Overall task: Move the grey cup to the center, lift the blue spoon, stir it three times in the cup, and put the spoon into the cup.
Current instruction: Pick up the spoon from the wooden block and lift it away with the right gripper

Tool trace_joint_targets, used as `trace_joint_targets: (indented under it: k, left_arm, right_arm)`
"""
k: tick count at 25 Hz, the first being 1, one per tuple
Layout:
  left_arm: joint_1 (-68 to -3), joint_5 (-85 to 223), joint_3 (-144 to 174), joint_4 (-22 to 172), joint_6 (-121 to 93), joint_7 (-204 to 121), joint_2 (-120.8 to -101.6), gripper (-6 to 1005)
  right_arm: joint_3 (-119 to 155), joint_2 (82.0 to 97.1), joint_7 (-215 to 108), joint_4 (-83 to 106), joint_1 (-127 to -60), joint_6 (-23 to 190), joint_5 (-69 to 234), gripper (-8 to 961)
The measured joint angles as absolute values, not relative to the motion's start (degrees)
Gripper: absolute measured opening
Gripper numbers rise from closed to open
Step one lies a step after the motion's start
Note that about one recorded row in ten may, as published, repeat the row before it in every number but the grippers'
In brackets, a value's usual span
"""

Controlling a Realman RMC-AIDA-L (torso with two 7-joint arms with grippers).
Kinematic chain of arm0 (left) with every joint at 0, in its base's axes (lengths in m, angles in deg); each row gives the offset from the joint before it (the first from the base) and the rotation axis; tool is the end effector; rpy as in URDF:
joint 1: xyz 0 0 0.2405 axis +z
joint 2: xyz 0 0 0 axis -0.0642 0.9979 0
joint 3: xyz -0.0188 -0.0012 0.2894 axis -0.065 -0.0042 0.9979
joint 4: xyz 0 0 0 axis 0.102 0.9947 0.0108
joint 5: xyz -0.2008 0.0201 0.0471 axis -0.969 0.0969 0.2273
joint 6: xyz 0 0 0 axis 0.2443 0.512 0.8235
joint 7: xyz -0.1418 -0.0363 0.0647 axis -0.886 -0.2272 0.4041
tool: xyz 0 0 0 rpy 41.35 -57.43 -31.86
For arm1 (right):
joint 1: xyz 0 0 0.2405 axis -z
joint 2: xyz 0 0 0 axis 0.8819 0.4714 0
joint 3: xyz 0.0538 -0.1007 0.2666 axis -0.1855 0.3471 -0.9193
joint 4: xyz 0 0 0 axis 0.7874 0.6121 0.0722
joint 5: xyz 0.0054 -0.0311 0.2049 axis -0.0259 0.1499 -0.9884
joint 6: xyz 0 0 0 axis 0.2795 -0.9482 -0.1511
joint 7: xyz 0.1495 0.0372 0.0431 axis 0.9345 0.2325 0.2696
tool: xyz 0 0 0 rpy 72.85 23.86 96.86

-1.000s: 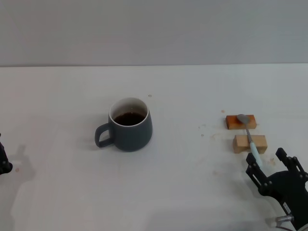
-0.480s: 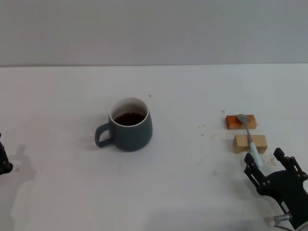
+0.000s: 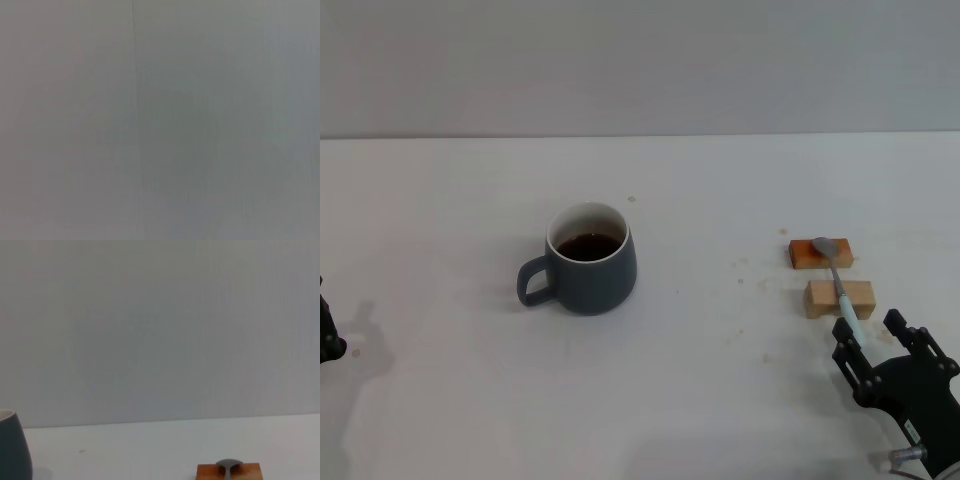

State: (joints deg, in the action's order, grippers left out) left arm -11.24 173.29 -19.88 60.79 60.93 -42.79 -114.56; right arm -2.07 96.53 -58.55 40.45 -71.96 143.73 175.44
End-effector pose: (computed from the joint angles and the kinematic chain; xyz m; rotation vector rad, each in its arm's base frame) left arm -0.3950 0.2357 -0.0234 -1.5054 -0.4890 -0.6310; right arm 0.3491 0.2372 -0.1162 -1.7631 0.7302 0.6612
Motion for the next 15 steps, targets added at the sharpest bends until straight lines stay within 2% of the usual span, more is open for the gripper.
trace_joint_targets:
  k: [1,6,15]
  left_arm:
    - [-11.24,173.29,-19.89,60.79,60.95,-42.78,-114.56,-1]
    - [-11.24,173.3,-19.89,60.79,60.94,-42.77,-114.56,-1]
    - [-11.24,173.29,-19.8,60.88,60.9,-42.73,-114.56,-1]
  right_arm:
    - [-1.89,96.52,-58.07,40.34,-72.09,143.73,175.43,746]
    - [-1.65,96.49,-56.56,39.97,-72.37,143.61,175.42,526]
    - [-1.64,96.44,-56.52,39.97,-72.93,142.35,175.42,502]
